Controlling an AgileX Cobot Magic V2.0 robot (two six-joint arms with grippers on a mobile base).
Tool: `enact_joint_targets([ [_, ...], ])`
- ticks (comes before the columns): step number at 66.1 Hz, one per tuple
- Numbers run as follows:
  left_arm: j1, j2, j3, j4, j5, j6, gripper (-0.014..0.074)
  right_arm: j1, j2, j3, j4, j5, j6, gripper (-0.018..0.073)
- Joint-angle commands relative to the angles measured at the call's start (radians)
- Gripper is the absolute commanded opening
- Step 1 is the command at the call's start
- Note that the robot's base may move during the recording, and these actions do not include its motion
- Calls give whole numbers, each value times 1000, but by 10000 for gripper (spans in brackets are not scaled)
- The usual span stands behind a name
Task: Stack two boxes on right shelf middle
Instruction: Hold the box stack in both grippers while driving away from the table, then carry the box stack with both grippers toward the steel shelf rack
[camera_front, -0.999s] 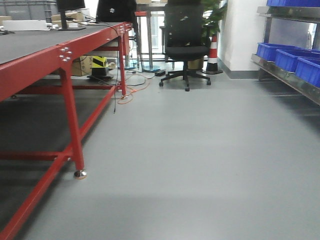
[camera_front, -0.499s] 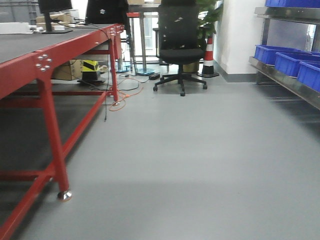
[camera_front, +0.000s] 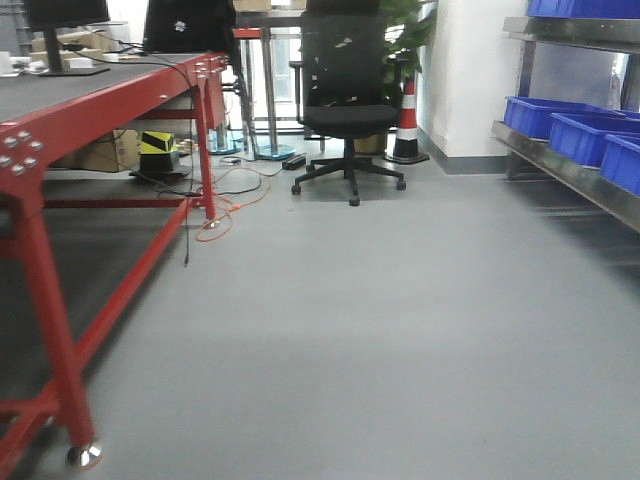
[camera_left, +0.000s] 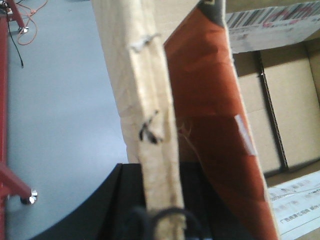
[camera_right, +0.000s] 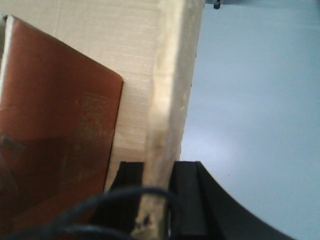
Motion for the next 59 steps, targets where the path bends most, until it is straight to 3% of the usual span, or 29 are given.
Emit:
enact_joint_targets([
  [1, -3, -17, -12, -42, -27, 2, -111, -6, -5, -15, -25, -92, -7, -155],
  [47, -3, -17, -12, -35, -27, 2, -111, -6, 0, -15, -23, -92, -7, -155],
  [59, -3, -17, -12, 5, -27, 2, -111, -6, 0, -15, -19, -92, -7, -155],
])
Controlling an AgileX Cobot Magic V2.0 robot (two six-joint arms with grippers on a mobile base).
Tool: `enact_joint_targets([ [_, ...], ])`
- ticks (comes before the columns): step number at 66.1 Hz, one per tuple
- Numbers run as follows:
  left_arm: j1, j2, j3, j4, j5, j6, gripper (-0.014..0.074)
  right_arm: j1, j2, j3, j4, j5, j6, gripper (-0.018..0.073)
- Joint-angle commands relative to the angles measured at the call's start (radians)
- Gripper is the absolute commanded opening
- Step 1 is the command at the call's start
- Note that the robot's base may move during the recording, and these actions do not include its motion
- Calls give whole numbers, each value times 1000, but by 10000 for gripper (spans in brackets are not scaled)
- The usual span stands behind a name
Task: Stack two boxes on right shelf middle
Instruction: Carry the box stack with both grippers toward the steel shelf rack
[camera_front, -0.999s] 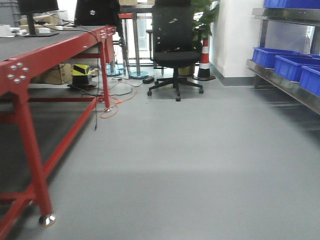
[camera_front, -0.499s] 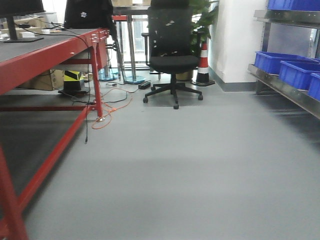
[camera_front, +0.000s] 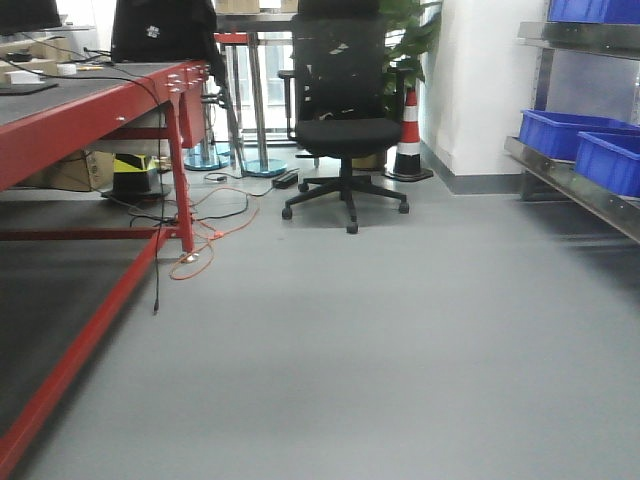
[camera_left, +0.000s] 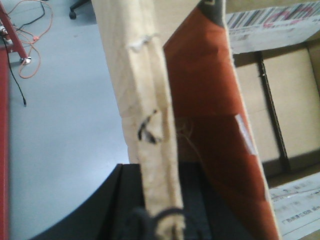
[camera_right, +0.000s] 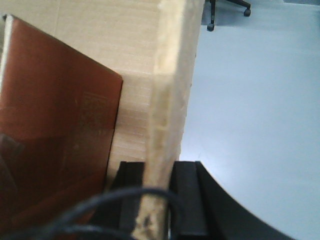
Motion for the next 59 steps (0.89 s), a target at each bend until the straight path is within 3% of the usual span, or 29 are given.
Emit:
enact_joint_targets([
  [1, -3, -17, -12, -9, -27, 2, -111, -6, -6, -15, -20, -90, -7, -155],
  [59, -3, -17, -12, -5, -27, 2, -111, -6, -6, -15, -18, -90, -7, -155],
])
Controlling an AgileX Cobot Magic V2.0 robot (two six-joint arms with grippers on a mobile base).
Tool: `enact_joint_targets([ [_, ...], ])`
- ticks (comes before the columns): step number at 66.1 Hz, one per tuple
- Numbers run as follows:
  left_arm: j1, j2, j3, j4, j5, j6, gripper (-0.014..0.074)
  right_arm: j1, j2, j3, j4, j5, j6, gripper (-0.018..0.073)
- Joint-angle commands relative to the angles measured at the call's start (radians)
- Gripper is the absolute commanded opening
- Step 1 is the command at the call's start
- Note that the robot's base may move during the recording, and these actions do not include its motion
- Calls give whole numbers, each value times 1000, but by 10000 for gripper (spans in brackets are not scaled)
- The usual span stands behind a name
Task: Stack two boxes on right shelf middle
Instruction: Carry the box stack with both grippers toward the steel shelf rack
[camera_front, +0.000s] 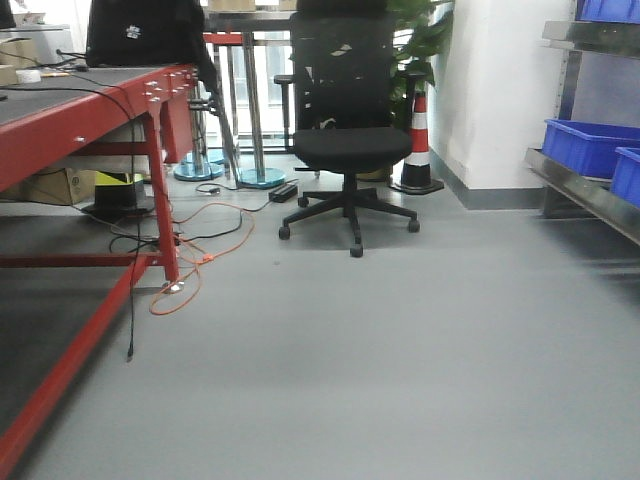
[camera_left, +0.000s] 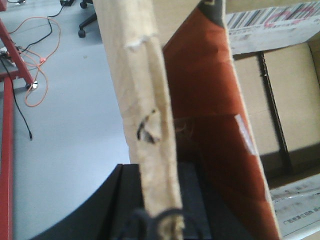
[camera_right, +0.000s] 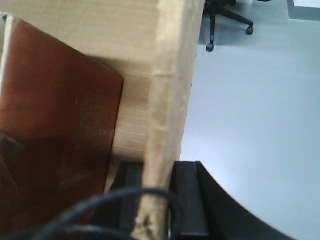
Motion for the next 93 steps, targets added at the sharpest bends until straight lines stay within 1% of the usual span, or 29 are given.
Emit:
enact_joint_targets([
  [1, -3, -17, -12, -18, -27, 4, -111, -6, -9, -15, -25, -83, -7, -155],
  [93, -3, -17, -12, -18, -27, 4, -111, -6, -7, -15, -25, -83, -7, -155],
])
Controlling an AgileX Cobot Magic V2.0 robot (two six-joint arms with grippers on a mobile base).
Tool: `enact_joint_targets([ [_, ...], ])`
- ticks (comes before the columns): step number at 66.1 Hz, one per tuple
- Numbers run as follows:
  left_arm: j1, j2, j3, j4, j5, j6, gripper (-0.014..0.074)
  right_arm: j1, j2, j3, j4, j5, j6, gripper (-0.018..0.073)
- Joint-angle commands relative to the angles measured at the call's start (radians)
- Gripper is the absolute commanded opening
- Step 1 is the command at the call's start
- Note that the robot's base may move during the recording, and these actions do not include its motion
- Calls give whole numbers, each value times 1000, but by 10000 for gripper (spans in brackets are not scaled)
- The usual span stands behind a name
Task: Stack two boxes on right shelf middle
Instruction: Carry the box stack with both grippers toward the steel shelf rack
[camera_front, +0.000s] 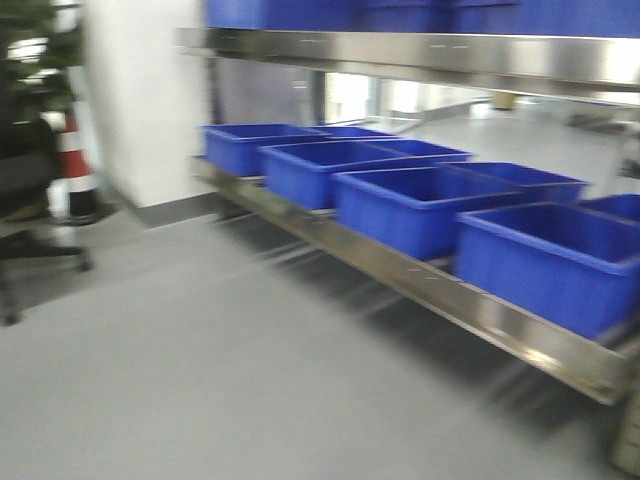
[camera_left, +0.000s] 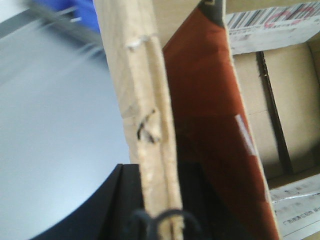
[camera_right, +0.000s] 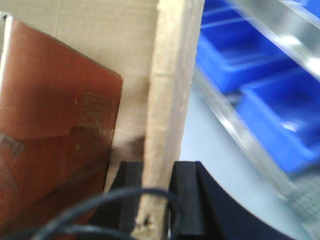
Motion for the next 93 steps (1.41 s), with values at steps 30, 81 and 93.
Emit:
enact_joint_targets([
  [30, -3, -17, -12, -25, -27, 5, -111, -6, -12, -15, -29, -75, -7, -155],
  [81, -3, -17, -12, -19, -27, 5, -111, -6, -12, -15, -29, -75, -7, -155],
  [93, -3, -17, -12, -19, -27, 5, -111, -6, -12, -15, -29, -75, -7, -155],
])
